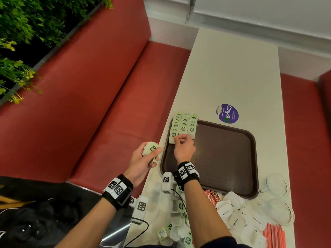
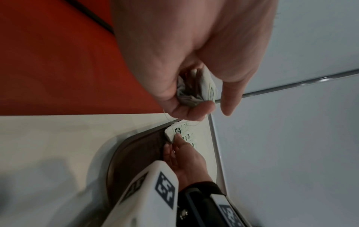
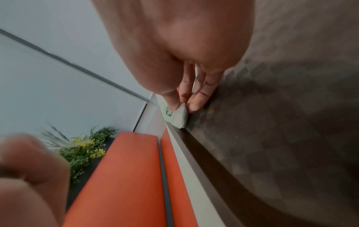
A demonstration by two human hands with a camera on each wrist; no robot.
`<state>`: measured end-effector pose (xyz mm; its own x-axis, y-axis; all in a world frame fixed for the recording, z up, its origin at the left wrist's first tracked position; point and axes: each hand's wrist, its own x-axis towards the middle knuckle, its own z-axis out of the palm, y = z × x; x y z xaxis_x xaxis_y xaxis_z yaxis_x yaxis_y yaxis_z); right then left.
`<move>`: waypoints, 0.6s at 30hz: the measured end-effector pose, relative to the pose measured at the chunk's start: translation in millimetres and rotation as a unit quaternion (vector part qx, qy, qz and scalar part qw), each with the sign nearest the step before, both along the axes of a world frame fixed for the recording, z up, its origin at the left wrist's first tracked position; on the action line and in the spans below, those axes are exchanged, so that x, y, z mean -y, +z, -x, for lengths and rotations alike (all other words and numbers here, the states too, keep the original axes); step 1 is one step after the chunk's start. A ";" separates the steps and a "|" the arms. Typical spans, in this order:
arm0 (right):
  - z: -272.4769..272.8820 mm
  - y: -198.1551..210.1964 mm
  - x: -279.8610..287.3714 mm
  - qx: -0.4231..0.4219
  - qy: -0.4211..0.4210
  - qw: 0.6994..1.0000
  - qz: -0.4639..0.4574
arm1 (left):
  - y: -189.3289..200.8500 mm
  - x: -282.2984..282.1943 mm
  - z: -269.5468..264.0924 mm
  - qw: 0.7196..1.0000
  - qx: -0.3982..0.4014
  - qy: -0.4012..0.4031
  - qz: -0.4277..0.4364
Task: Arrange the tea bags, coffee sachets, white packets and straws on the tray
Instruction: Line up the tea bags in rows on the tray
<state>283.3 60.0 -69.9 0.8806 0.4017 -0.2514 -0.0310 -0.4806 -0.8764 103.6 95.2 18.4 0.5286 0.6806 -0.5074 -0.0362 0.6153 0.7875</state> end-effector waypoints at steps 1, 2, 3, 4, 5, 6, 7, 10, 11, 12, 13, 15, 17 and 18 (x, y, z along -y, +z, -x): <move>-0.5 -2.2 -0.9 0.010 0.000 1.000 0.003 | -0.1 -0.5 1.7 1.000 0.003 -0.001 0.005; -0.6 -3.4 -1.4 0.017 0.001 1.000 0.007 | -0.6 -0.9 3.5 1.000 0.009 -0.003 0.010; -0.8 -4.5 -1.7 0.025 0.002 1.000 0.011 | -1.0 -1.3 5.3 1.000 0.015 -0.004 0.015; -0.8 -5.3 -2.0 0.031 0.004 0.999 0.015 | -0.6 -1.6 6.8 1.000 0.019 -0.006 0.019; -0.8 -6.4 -2.4 0.035 0.007 0.999 0.018 | -0.2 -1.7 7.9 0.999 0.024 -0.008 0.022; -1.1 -6.9 -2.6 0.039 0.009 0.999 0.018 | 0.6 -1.5 8.4 0.999 0.029 -0.009 0.026; -0.7 -6.8 -3.1 0.044 0.010 0.999 0.021 | 1.1 -1.5 8.5 0.999 0.032 -0.011 0.031; 0.9 -7.0 -5.2 0.060 0.015 0.998 0.024 | 1.6 -1.5 8.2 0.998 0.048 -0.012 0.047; 1.7 -6.8 -6.1 0.066 0.016 0.997 0.025 | 2.3 -1.6 7.6 0.997 0.055 -0.009 0.053; 2.5 -6.7 -6.7 0.073 0.019 0.997 0.028 | 3.1 -1.7 7.2 0.996 0.063 -0.007 0.058; 3.0 -7.9 -7.2 0.080 0.020 0.996 0.033 | 4.4 -1.7 6.7 0.995 0.072 -0.005 0.064; 3.1 -11.3 -8.1 0.088 0.017 0.995 0.045 | 6.5 -1.6 6.4 0.993 0.085 -0.001 0.078; 3.2 -12.4 -8.3 0.086 0.015 0.994 0.058 | 6.9 -2.1 6.7 0.992 0.091 0.003 0.087; 2.9 -11.6 -8.0 0.084 0.016 0.994 0.062 | 7.0 -2.2 6.7 0.992 0.091 0.004 0.088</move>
